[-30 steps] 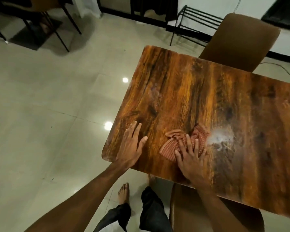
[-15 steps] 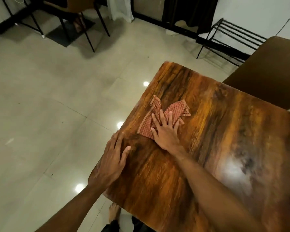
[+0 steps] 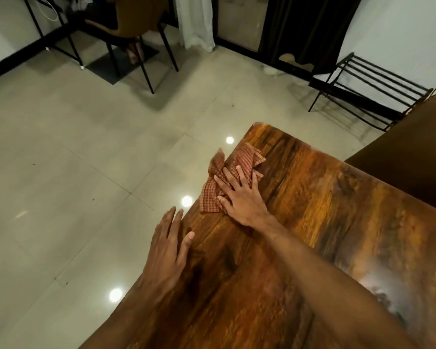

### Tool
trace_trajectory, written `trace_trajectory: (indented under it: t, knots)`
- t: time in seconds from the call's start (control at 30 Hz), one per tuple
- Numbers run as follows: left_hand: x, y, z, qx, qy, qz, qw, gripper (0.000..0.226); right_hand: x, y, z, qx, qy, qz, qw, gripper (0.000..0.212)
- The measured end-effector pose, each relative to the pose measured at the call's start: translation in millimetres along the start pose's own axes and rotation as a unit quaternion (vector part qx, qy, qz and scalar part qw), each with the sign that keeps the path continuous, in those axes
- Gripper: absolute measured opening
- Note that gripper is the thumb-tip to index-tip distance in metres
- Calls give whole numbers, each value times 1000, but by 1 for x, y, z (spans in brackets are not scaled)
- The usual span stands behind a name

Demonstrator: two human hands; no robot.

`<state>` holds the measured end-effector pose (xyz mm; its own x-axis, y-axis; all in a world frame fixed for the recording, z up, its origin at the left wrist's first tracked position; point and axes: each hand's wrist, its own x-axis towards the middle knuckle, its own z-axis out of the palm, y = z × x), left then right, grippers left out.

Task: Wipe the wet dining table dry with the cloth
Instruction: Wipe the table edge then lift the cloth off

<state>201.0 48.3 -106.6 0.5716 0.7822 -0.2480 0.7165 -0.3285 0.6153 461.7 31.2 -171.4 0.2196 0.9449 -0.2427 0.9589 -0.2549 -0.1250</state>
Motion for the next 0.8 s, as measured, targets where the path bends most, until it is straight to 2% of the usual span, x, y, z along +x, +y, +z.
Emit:
trace_trajectory:
  t: [0.07, 0.17, 0.33, 0.47, 0.63, 0.7, 0.8]
  knots:
    - [10, 3, 5, 0, -1, 13, 1000, 68, 29, 30, -10, 8, 1, 22, 1000, 65]
    - [18, 3, 13, 3, 2, 24, 1000, 72, 72, 75, -27, 66, 15, 125, 990, 63]
    - [13, 4, 18, 12, 0, 37, 999, 76, 83, 99, -36, 98, 33, 174, 979, 63]
    - [1, 9, 11, 10, -4, 31, 999, 74, 16, 137, -24, 102, 42, 270, 956, 65]
    - [2, 17, 13, 15, -12, 64, 998, 70, -102, 211, -10, 135, 32, 455, 879, 64]
    - [2, 18, 18, 16, -29, 77, 996, 73, -114, 207, -7, 143, 29, 465, 873, 64]
    - [-12, 23, 26, 33, -51, 107, 992, 68, -115, 150, 2, 125, 17, 373, 919, 63]
